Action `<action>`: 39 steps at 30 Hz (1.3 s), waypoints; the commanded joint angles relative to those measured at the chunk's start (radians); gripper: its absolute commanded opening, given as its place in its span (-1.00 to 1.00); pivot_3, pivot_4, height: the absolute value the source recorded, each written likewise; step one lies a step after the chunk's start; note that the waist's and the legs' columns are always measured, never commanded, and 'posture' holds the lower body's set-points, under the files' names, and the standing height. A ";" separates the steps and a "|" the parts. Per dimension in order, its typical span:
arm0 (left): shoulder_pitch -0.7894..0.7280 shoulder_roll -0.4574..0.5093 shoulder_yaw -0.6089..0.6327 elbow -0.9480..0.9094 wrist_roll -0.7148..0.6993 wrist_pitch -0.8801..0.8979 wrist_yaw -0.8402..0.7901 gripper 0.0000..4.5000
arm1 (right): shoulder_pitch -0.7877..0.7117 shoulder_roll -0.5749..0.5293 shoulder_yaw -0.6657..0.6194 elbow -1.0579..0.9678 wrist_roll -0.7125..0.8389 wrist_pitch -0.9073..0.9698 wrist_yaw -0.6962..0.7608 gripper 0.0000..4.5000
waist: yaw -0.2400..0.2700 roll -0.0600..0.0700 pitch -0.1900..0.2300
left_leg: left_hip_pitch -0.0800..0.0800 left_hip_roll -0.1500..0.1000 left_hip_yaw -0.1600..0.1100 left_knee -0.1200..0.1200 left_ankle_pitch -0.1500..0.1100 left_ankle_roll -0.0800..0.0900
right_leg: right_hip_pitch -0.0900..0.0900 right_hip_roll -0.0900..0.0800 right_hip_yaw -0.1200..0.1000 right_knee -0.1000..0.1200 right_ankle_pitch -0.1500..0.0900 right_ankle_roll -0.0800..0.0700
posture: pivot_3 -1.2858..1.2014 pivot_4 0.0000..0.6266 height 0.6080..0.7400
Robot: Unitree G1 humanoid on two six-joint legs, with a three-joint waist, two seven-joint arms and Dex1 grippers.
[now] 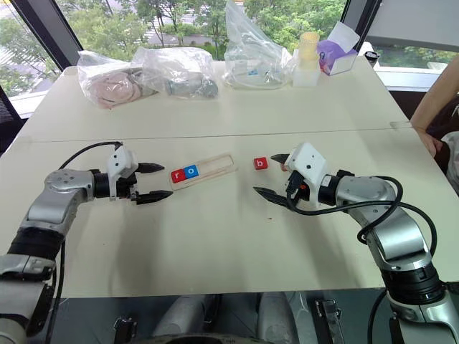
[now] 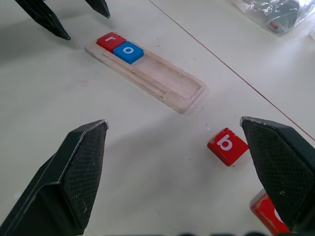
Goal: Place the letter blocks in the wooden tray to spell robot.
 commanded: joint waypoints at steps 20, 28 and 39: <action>-0.206 -0.128 -0.019 0.411 0.136 -0.204 -0.056 1.00 | 0.011 -0.018 -0.019 -0.115 0.024 0.053 -0.035 0.98 | 0.001 -0.003 0.001 | -0.002 0.000 0.000 0.007 0.000 0.000 | 0.001 0.000 0.000 0.002 0.003 0.003 | 0.03 -0.52 1.00; -0.220 -0.163 -0.045 0.455 0.195 -0.290 -0.037 1.00 | 0.023 -0.023 -0.025 -0.136 0.023 0.064 -0.047 0.98 | 0.002 -0.003 0.001 | -0.002 -0.001 0.000 0.009 0.000 0.000 | 0.002 0.000 0.000 0.002 0.005 0.004 | 0.03 -0.52 1.00; -0.241 -0.192 -0.053 0.538 0.255 -0.368 0.019 1.00 | 0.033 -0.029 -0.027 -0.143 0.018 0.064 -0.065 0.98 | 0.002 -0.003 0.000 | 0.000 -0.001 0.000 0.010 0.000 0.000 | 0.005 0.000 0.001 0.002 0.006 0.004 | 0.03 -0.52 1.00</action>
